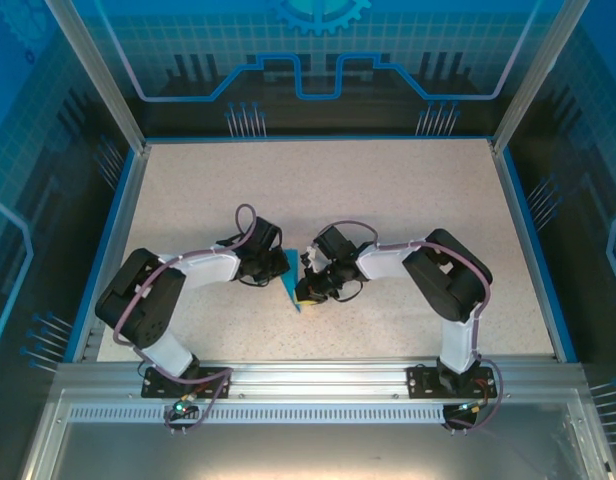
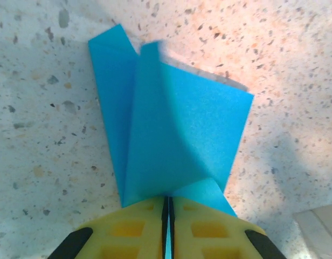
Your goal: Fold a paper plane with a square sheet of paper (pick it up from the middle)
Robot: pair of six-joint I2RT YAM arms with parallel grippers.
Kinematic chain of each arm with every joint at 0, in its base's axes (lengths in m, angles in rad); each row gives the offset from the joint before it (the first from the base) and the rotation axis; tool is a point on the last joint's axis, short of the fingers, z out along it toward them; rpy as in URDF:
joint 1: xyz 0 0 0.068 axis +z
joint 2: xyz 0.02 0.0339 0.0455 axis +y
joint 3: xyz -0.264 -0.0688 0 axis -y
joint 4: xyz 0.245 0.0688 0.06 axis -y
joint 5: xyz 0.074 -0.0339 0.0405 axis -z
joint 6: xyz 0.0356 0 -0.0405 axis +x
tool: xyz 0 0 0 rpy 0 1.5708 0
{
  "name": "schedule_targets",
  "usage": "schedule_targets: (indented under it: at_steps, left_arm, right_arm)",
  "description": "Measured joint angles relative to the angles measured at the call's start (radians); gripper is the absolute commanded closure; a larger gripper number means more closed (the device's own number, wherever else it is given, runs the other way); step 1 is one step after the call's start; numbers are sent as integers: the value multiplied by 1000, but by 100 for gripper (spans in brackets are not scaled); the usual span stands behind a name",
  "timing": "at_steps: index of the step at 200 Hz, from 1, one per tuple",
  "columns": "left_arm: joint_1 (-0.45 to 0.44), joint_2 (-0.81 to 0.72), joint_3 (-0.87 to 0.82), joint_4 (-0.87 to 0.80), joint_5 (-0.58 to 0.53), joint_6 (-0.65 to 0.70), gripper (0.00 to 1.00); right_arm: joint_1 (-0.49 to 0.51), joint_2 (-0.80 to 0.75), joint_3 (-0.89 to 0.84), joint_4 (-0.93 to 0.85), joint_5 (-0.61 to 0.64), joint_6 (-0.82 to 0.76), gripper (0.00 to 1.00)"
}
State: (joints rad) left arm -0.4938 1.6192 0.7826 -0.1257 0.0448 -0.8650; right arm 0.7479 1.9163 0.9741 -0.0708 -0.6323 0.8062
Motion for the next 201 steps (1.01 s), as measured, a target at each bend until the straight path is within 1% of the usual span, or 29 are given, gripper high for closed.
schedule_targets:
  at_steps: [25, 40, 81, 111, 180, 201]
  left_arm:
    - [0, -29, 0, 1, 0, 0, 84]
    - [0, -31, 0, 0, 0, 0, 84]
    - [0, -27, -1, 0, 0, 0, 85]
    - [0, -4, -1, 0, -1, 0, 85]
    - [0, 32, 0, 0, -8, 0, 86]
    - [0, 32, 0, 0, -11, 0, 86]
  right_arm:
    - [6, 14, 0, -1, -1, -4, 88]
    - [6, 15, 2, 0, -5, -7, 87]
    - [7, 17, 3, -2, -7, -8, 89]
    - [7, 19, 3, -8, -3, -14, 94]
    - [11, 28, 22, -45, 5, -52, 95]
    - [14, 28, 30, -61, 19, -68, 92]
